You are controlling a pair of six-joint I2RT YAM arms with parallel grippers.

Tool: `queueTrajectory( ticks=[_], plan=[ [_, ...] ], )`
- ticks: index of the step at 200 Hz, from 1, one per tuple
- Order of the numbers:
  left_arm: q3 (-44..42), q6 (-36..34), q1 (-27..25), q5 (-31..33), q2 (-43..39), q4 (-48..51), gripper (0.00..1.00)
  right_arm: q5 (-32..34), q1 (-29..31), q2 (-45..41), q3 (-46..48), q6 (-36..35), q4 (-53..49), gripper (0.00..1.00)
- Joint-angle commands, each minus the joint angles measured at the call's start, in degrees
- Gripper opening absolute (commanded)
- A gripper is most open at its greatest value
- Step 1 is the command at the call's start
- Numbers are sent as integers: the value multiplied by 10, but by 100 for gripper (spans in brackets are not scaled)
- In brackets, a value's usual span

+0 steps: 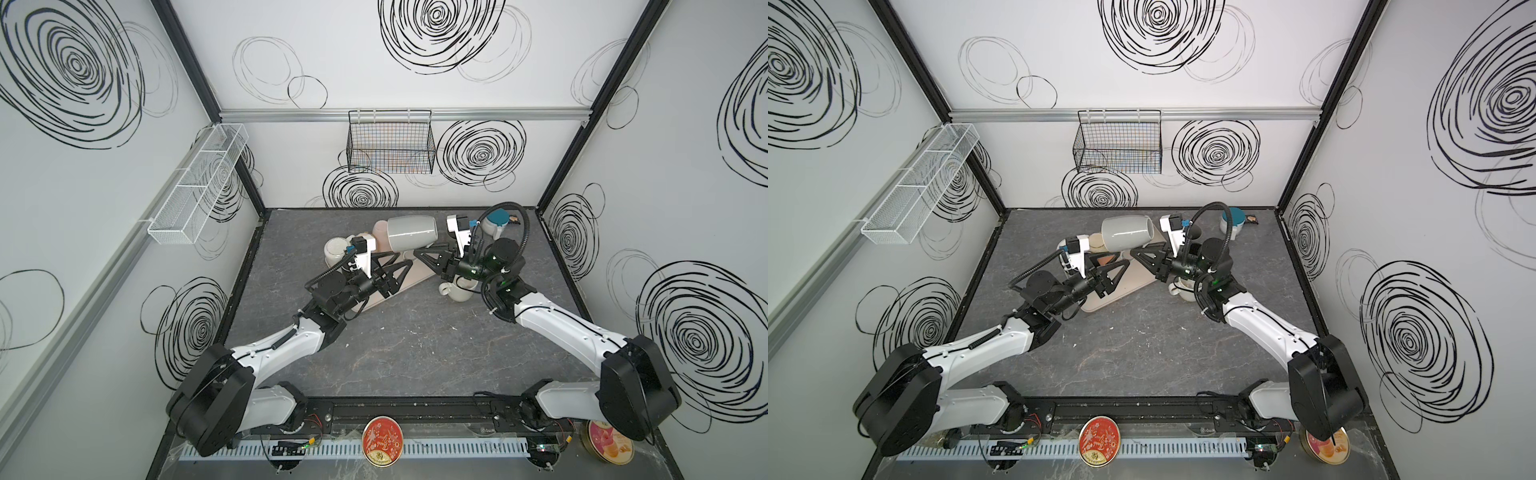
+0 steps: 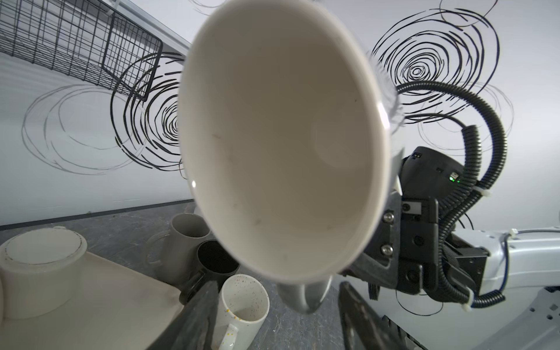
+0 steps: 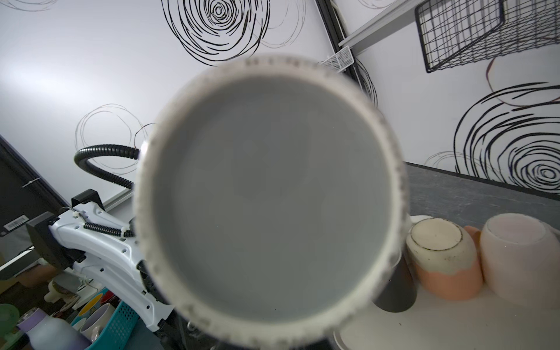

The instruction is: Turn the mug right side up

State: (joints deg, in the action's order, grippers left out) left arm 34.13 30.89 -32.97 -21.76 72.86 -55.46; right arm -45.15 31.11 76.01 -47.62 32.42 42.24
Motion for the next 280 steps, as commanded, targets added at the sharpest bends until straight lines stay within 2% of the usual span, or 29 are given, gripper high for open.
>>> queueTrajectory(
  ticks=[1, 35, 75, 93, 105, 121, 143, 182, 246, 280],
  plan=[
    [20, 12, 0, -23, 0, -43, 61, -31, 8, -1, -36, 2, 51, 0],
    [22, 13, 0, -32, -4, -46, 49, -35, 12, 0, -43, -8, 37, 0],
    [23, 14, 0, -43, -13, -62, 24, -39, 17, 6, -49, -12, 25, 0],
    [20, 12, 1, -52, -21, -73, 9, -40, 18, 12, -56, -19, 7, 0],
    [18, 4, 2, -58, -24, -70, 0, -40, 20, 16, -60, -21, -2, 5],
    [12, 1, 5, -55, -30, -63, 0, -38, 22, 19, -62, -25, -12, 12],
    [-2, 2, 7, -45, -39, -63, 0, -19, 22, 11, -63, -43, -44, 28],
    [-13, -16, 7, -14, -59, -24, 0, 61, 20, -29, -45, -83, -96, 48],
    [0, -64, -4, 31, -83, 112, 0, 167, 10, -94, -10, -122, -145, 54],
    [39, -146, -39, 63, -75, 228, 0, 228, -3, -125, 3, -136, -181, 55]
  ],
)
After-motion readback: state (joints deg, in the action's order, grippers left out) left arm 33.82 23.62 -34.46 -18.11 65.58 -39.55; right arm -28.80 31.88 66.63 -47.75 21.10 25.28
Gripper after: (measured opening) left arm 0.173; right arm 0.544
